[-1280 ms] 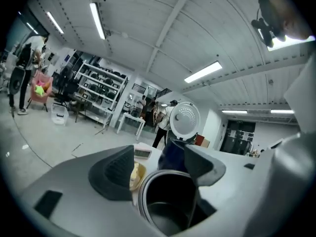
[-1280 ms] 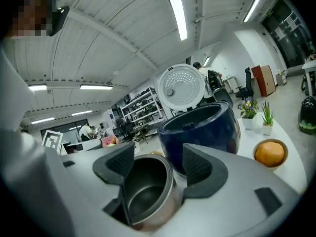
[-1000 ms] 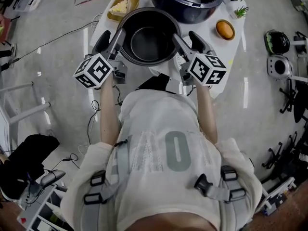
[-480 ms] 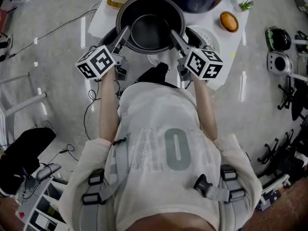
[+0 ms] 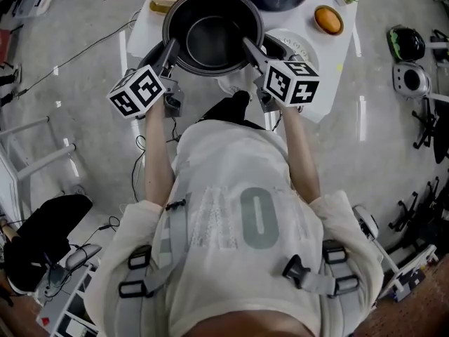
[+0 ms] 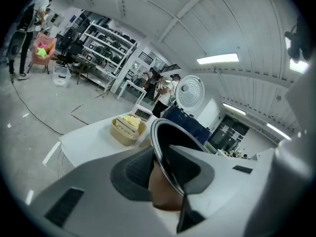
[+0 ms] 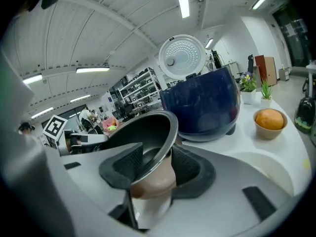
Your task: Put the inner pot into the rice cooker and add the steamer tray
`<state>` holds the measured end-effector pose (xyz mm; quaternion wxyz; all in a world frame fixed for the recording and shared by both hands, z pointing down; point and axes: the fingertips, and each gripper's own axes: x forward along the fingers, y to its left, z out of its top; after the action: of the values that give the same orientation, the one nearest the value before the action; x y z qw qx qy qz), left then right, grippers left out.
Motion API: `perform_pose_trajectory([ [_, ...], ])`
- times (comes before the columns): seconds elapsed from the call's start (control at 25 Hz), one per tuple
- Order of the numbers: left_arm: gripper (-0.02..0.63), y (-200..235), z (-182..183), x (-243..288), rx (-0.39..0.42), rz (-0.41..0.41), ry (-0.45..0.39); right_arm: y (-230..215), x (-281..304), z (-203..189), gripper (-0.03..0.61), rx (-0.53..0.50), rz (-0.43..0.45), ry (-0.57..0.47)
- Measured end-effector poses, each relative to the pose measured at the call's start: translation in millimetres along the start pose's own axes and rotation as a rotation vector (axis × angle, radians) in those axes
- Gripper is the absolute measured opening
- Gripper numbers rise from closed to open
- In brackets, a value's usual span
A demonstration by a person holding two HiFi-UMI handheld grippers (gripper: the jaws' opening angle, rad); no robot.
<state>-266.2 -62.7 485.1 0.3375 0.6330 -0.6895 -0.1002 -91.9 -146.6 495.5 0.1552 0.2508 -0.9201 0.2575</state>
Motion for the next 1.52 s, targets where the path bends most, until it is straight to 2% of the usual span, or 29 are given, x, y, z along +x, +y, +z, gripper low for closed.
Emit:
perform_pose_trajectory([
  [0.32,0.106,-23.4,22.9,-12.3,0.078,-0.039,-0.034,12.9,-20.8,23.7,0.186,-0.047,-0.014,-0.07],
  [0.48,0.107,-33.4,40.5,-18.8,0.12,-0.055,-0.062,24.5,-29.2,48.0,0.186,-0.114,-0.021,-0.12],
  [0.72,0.107,-42.5,68.9,-37.2,0.141,-0.07,-0.132,50.9,-37.1,83.7,0.186,-0.208,-0.009,-0.169],
  [0.88,0.107,-59.3,99.4,-41.9,0.16,-0.092,-0.197,62.3,-44.8,119.0,0.186,-0.252,0.006,-0.21],
  [1.08,0.107,-99.5,148.9,-43.1,0.232,-0.15,-0.276,67.8,-63.3,170.4,0.186,-0.252,0.028,-0.295],
  [1.28,0.107,-136.7,194.6,-24.5,0.31,-0.193,-0.321,59.8,-74.3,225.8,0.186,-0.303,0.0,-0.362],
  [1.52,0.109,-168.5,216.9,14.2,0.348,-0.228,-0.325,28.3,-79.6,265.0,0.187,-0.311,-0.044,-0.373],
])
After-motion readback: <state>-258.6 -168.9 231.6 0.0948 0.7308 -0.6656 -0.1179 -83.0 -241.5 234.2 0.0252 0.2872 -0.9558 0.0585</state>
